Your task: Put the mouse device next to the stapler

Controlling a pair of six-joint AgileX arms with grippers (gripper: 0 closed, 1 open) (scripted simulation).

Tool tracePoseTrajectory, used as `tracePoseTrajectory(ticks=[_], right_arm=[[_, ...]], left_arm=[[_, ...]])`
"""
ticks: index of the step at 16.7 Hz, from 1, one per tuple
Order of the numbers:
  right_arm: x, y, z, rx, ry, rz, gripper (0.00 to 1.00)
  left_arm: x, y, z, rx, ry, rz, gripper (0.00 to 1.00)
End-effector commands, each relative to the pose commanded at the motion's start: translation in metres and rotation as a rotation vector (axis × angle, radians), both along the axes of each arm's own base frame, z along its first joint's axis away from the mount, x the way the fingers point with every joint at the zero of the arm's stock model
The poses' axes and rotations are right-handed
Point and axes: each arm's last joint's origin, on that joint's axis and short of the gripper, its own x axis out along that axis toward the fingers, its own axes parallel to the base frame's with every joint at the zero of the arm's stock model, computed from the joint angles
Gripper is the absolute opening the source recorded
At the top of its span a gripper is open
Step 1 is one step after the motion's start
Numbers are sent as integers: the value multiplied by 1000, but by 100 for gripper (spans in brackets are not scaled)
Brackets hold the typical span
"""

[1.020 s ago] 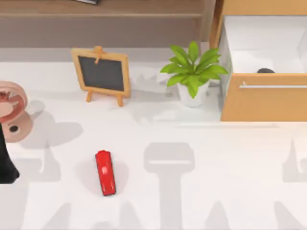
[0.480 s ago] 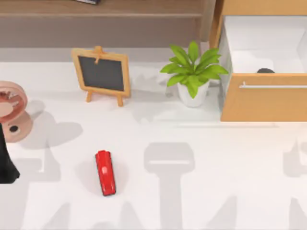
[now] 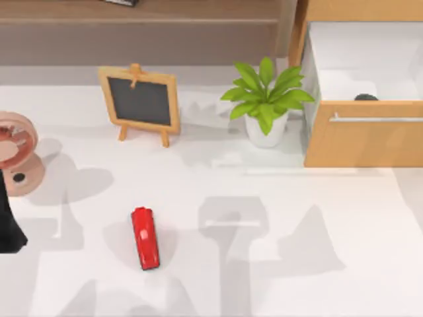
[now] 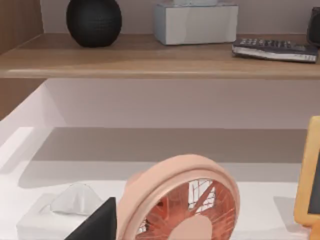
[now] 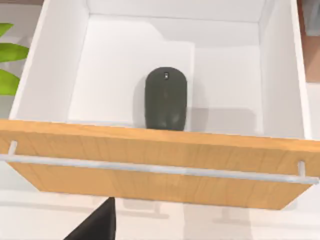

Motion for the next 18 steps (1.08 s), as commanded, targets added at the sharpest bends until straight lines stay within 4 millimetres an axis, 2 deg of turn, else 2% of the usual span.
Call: tracePoseTrajectory(ticks=[3, 9, 11, 13, 15, 18], right_arm=[[51, 15, 9, -28, 105, 50, 100], [155, 36, -2, -5, 310, 41, 100], [193, 44, -25, 0, 378, 40, 100], [220, 47, -56, -12, 473, 31, 100], [237, 47, -86, -32, 584, 14, 100], [247, 48, -118, -52, 715, -14, 100]], left_arm=[[0, 0, 0, 0, 0, 0, 100], [0, 0, 0, 0, 0, 0, 100], [0, 0, 0, 0, 0, 0, 100], [0, 0, 0, 0, 0, 0, 100], [0, 0, 0, 0, 0, 0, 100], [0, 0, 0, 0, 0, 0, 100]])
